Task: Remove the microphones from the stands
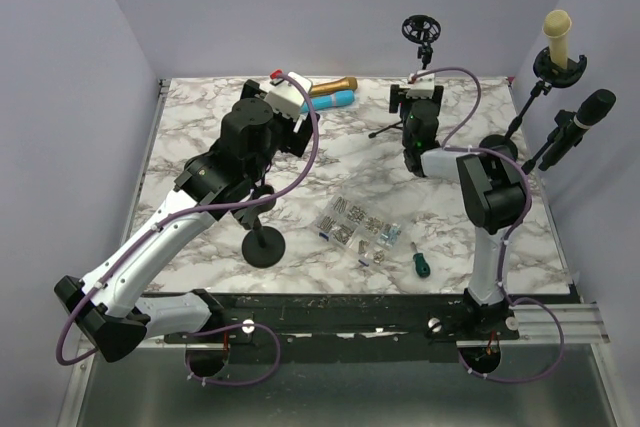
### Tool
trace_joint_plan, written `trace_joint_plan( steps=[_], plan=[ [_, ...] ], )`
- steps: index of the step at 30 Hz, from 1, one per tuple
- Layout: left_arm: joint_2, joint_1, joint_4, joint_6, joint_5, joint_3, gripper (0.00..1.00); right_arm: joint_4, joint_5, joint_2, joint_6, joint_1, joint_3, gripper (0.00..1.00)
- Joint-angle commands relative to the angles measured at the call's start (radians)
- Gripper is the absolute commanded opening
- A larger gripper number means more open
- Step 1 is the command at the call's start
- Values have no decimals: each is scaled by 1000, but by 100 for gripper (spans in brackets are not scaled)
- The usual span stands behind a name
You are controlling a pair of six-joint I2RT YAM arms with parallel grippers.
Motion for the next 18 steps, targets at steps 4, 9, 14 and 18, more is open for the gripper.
trace_joint_plan(
  steps=[4,9,14,18],
  plan=[
    [-8,-7,19,-17,7,12,90,-310,56,-199,128,3,-21,99],
    [-21,-7,18,-23,15,13,90,-812,43,-258,292,3,118,100],
    [-32,-6,17,-32,29,14,90,-1089,-4,-283,403,3,173,100],
    [-28,-7,21,-35,33,9,90,-1136,-86,-315,459,3,138,100]
  ],
)
